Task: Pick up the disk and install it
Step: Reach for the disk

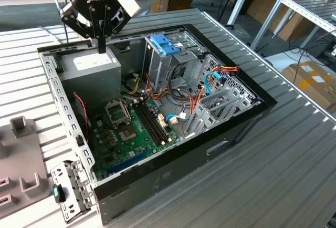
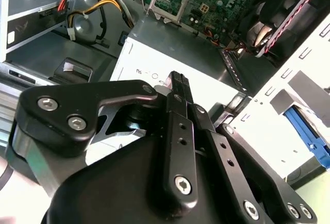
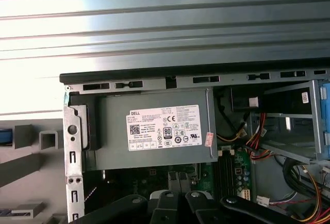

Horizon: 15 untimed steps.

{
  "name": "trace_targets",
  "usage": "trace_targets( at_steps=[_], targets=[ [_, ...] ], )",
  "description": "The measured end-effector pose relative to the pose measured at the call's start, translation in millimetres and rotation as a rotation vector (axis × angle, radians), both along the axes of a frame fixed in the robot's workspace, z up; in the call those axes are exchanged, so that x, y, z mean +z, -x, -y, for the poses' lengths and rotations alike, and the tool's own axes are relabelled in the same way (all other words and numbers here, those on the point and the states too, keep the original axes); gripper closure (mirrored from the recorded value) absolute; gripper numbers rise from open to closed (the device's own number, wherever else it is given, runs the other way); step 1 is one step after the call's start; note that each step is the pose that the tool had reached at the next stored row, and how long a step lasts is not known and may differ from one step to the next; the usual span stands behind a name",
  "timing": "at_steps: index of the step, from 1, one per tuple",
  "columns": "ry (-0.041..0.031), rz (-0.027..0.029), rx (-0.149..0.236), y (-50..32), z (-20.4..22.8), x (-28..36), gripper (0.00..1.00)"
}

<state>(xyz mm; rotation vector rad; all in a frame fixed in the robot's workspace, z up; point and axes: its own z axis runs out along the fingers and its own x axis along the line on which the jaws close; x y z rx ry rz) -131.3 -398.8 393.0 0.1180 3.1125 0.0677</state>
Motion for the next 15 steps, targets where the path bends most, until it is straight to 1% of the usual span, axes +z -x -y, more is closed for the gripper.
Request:
trace_targets(
  at_steps=[5,12,15],
  targets=[
    [0.0,0.0,0.0,6.5,-0.6,-0.2,0.89],
    [0.0,0.0,0.0,13.1,-1.3,-0.5,0.89],
    [0.0001,0.0,0.0,17.6,-1.9,-0.6,0.89]
  ],
)
